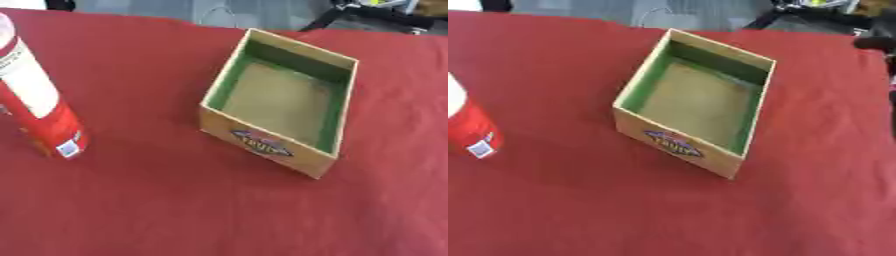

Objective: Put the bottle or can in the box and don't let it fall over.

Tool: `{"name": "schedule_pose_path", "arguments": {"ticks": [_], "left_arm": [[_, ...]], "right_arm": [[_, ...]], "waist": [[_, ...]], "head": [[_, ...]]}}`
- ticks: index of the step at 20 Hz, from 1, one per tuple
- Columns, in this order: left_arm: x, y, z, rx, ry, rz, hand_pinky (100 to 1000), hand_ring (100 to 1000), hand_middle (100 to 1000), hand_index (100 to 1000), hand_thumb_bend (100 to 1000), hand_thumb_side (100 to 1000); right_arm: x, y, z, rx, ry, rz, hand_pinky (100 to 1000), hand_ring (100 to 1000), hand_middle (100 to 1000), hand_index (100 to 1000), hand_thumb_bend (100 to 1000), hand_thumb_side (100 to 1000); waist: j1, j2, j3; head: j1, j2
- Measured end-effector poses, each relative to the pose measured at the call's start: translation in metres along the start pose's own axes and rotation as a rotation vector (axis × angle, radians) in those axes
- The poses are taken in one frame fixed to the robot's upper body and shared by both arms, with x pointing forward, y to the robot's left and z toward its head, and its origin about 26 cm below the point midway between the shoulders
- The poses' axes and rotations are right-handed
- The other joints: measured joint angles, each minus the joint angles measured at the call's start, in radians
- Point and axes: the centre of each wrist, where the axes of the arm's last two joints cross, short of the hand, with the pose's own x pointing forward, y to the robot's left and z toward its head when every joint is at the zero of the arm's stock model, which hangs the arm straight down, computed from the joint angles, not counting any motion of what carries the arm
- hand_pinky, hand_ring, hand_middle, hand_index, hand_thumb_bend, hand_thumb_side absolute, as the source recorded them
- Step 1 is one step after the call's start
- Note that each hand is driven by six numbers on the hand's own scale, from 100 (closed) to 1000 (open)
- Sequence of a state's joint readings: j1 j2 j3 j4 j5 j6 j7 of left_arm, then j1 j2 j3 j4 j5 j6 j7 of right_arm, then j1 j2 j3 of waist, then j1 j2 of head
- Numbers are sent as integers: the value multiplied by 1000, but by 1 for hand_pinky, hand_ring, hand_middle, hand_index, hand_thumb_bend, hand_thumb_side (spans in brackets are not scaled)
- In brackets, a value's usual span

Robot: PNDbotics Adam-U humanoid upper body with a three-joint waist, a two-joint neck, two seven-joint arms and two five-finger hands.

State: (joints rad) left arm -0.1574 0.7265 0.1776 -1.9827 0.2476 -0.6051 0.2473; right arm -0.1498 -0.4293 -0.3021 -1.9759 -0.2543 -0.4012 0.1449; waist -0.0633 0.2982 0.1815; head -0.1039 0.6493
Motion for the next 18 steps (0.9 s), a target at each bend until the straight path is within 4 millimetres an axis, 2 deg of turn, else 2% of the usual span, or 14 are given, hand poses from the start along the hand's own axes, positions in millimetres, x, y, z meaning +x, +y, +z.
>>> {"name": "schedule_pose_path", "arguments": {"ticks": [7,13,18], "left_arm": [[7,14,-15,-58,-12,-105,412,787,756,802,133,517],[10,19,-24,-109,8,-154,405,786,747,805,115,525],[15,23,-39,-212,24,-223,405,792,759,824,100,551]], "right_arm": [[1,-2,-1,0,-5,14,1000,740,856,957,100,664],[1,-3,-1,1,-7,17,999,738,855,956,100,665],[1,-3,-1,8,-4,19,999,732,853,955,100,665]], "waist": [[-1,4,11],[0,4,11],[11,-5,11]], "head": [[-3,-18],[-3,-19],[4,-19]]}}
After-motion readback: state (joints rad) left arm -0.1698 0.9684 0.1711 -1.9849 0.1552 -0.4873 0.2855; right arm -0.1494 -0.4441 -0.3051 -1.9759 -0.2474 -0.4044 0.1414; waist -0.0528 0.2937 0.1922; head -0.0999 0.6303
